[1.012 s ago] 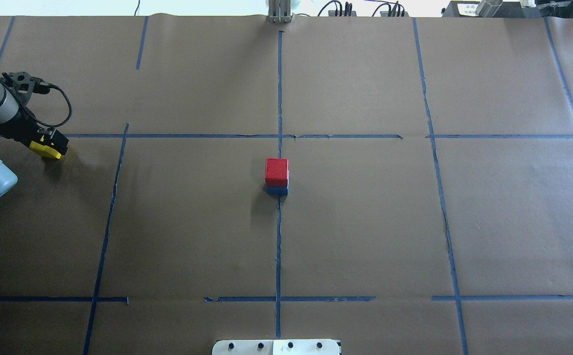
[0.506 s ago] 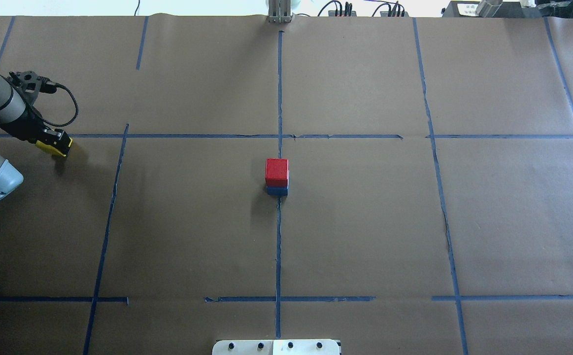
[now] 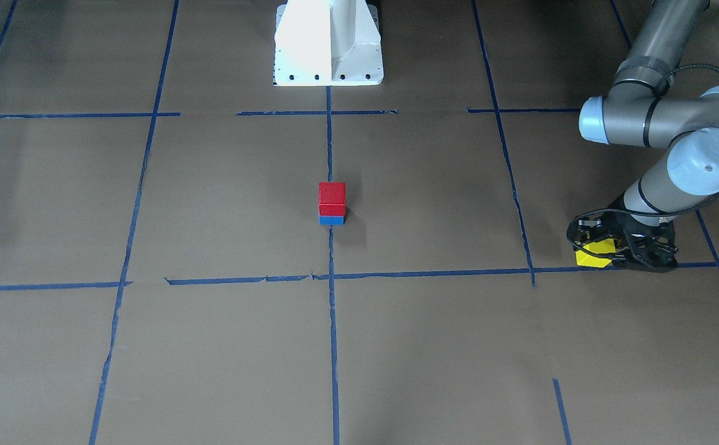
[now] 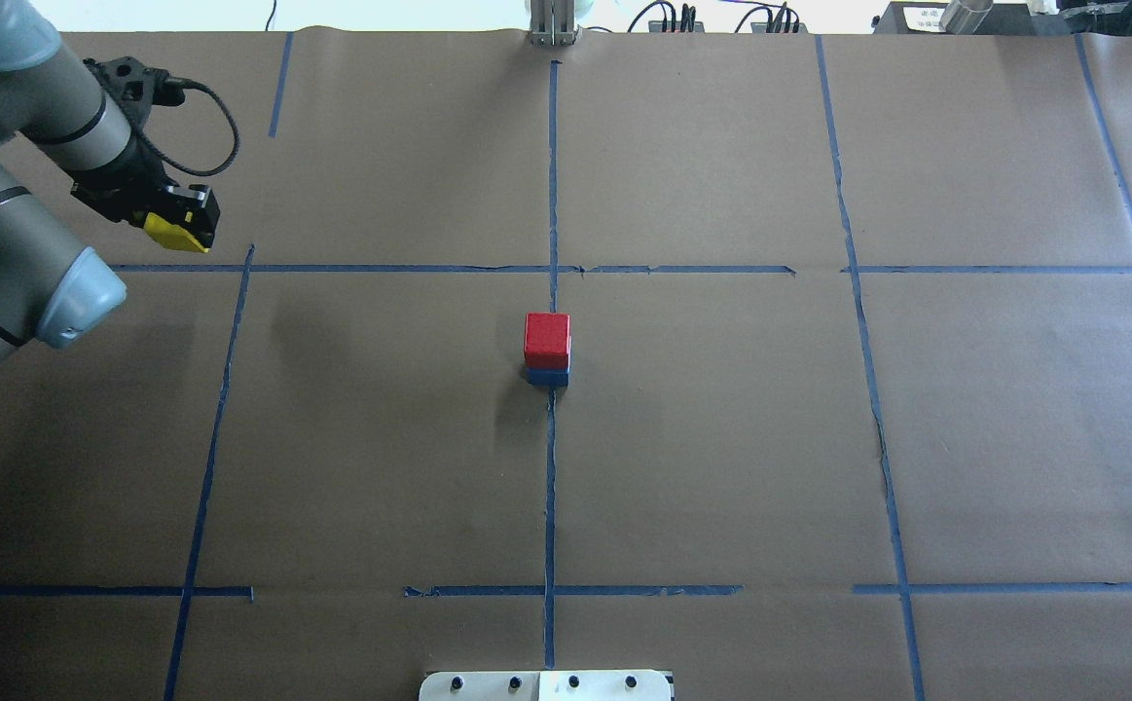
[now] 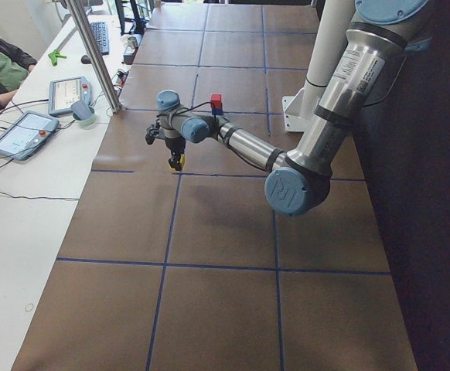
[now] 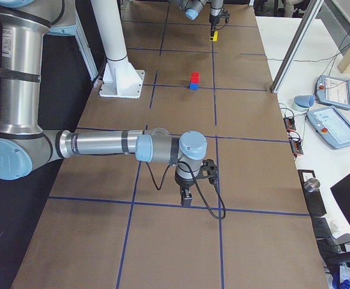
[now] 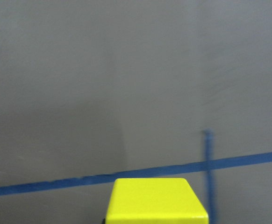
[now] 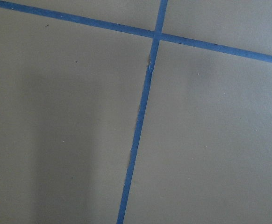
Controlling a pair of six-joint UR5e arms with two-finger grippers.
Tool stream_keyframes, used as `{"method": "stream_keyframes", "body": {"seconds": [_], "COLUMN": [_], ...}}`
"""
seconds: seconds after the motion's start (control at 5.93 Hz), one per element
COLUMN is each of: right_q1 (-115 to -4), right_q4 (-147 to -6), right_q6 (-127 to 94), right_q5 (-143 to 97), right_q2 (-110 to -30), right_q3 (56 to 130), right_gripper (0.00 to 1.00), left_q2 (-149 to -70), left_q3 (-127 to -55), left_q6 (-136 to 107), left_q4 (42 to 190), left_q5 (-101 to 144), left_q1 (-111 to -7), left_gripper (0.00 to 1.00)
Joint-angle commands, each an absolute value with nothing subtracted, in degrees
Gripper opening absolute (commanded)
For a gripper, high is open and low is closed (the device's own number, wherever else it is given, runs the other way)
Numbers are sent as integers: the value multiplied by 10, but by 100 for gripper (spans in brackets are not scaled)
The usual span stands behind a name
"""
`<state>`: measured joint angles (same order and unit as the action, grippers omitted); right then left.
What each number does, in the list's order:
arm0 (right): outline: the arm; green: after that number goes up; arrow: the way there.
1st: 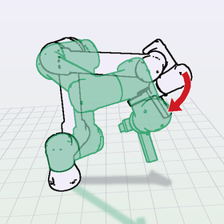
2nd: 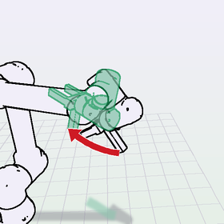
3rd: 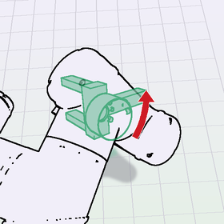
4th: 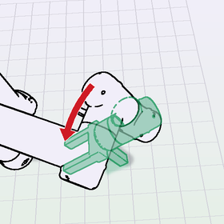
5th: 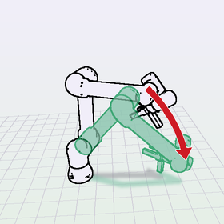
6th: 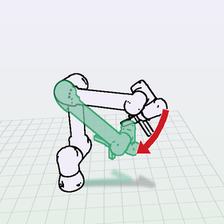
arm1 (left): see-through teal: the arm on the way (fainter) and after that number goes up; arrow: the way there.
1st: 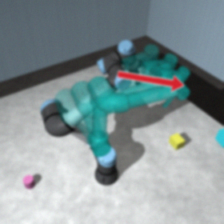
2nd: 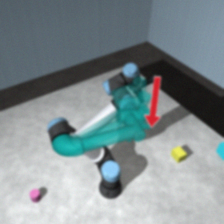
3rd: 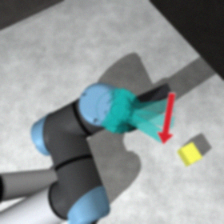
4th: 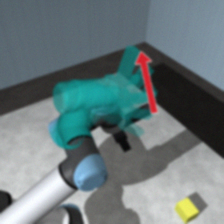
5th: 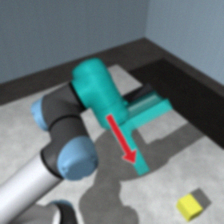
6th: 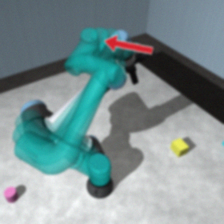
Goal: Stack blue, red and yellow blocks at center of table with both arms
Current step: 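Carry the yellow cube with the left gripper above the red cube, then lower the yellow cube onto the red cube and open the left gripper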
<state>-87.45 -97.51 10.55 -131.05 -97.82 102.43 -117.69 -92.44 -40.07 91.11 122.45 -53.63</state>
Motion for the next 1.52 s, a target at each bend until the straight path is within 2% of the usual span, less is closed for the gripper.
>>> {"method": "stream_keyframes", "body": {"seconds": [0.0, 0.17, 0.51, 1.18, 1.35], "right_q1": [-875, -875, -875, -875, -875], "right_q4": [-975, -975, -975, -975, -975], "right_q6": [105, 105, 105, 105, 105], "right_q5": [-1310, -1310, -1310, -1310, -1310], "right_q2": [-978, -978, -978, -978, -978], "right_q3": [1024, 1024, 1022, 1022, 1022], "right_gripper": [100, 100, 100, 100, 100], "left_q2": [-1293, -1353, -1448, -1457, -1457], "left_q3": [-959, -955, -862, -846, -837], "left_q6": [-532, -594, -649, -647, -644], "left_q4": [817, 799, 801, 807, 809], "left_q5": [1147, 1146, 1134, 1114, 1114], "left_q1": [-409, -380, -343, -319, -318], "left_gripper": [6, 6, 6, 6, 9]}}
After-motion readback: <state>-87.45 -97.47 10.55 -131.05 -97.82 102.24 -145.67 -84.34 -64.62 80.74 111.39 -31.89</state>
